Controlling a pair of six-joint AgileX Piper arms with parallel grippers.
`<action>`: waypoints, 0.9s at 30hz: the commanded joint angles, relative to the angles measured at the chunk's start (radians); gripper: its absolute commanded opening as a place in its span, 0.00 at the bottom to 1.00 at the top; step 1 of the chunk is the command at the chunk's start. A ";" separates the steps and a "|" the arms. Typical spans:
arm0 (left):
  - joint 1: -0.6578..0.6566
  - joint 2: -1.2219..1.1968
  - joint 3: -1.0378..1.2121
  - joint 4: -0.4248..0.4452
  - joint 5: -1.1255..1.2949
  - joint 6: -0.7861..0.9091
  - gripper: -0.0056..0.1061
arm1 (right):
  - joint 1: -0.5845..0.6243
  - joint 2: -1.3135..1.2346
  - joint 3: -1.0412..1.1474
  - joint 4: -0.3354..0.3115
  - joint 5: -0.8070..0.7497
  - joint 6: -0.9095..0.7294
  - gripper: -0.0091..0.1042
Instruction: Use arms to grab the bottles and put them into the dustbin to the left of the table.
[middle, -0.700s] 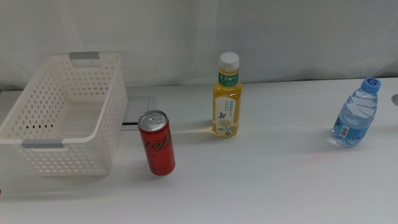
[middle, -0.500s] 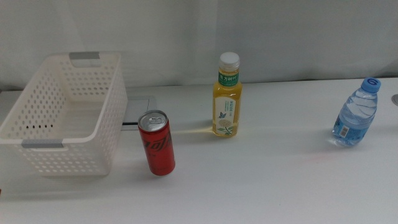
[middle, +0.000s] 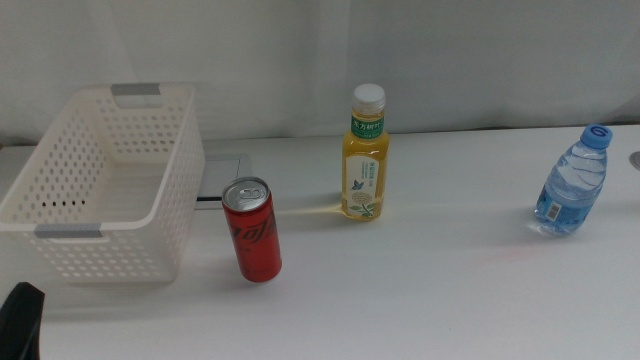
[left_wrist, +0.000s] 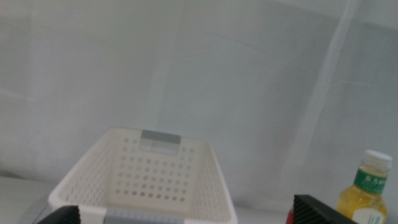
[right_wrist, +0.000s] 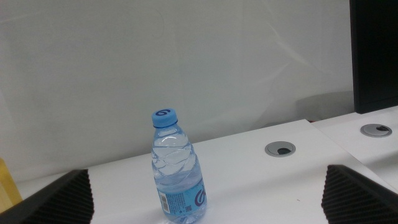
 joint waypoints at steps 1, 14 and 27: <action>-0.010 -0.035 -0.036 -0.007 0.009 -0.014 0.84 | -0.010 -0.032 0.006 -0.005 -0.001 -0.008 0.99; -0.010 0.258 -0.457 -0.080 0.281 0.039 0.84 | -0.010 -0.032 0.006 -0.005 -0.001 -0.008 0.99; -0.011 0.564 -0.580 -0.760 0.310 0.912 0.82 | -0.010 -0.032 0.006 -0.005 -0.004 -0.008 0.99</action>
